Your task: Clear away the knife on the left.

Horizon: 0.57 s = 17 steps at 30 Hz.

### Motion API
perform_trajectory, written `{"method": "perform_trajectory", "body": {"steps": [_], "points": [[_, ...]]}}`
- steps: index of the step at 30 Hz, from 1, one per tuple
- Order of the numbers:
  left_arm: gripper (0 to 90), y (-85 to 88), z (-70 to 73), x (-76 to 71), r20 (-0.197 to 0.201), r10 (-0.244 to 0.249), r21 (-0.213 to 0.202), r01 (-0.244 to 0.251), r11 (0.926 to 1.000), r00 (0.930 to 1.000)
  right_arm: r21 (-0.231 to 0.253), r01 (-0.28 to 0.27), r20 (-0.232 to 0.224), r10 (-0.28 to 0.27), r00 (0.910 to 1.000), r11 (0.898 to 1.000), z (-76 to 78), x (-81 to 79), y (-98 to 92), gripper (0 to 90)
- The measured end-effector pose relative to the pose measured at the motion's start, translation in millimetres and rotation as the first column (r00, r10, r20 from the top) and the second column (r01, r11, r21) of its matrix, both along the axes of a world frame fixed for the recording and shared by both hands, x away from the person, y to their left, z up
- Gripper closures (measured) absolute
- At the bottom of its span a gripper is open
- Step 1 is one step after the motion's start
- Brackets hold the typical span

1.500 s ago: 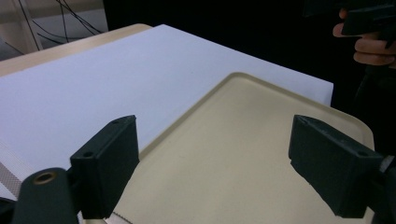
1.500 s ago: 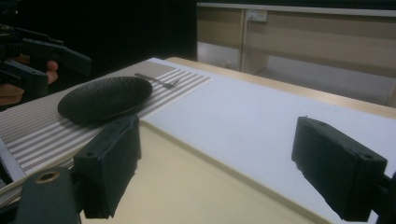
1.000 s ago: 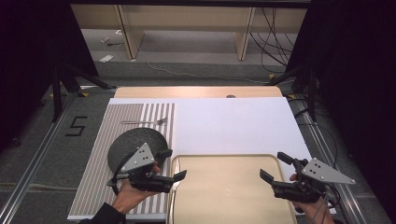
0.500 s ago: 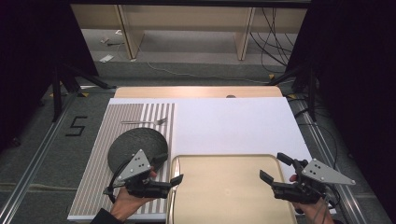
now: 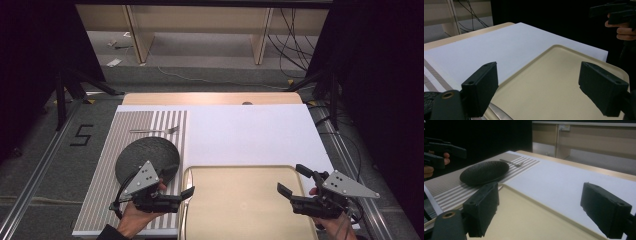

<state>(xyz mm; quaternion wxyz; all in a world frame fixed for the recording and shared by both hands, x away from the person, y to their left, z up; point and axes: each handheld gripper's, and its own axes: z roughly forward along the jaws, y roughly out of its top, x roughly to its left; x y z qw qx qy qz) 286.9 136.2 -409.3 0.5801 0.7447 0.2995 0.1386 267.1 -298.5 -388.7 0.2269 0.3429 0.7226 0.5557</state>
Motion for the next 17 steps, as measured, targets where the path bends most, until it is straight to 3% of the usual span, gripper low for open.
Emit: {"method": "perform_trajectory", "body": {"steps": [7, 10, 17], "points": [[16.0, 0.0, -0.3, 1.0, -0.006, -0.006, 0.002, 0.006, 1.0000, 1.0000, 0.000, 0.000, 0.000, 0.000, 1.0000, 1.000, 0.1, 0.2, 0.0, 16.1], [16.0, -1.5, -0.5, 1.7, -0.030, -0.024, -0.009, 0.024, 0.9997, 0.9993, 0.000, -0.004, 0.000, 0.004, 1.0000, 1.000, 0.2, -0.1, 0.5, 16.0], [16.0, -2.5, -0.7, 1.8, -0.036, -0.024, 0.006, 0.024, 0.9997, 0.9991, 0.001, -0.002, 0.001, 0.002, 1.0000, 1.000, 0.2, 0.0, 0.5, 16.0]]}}
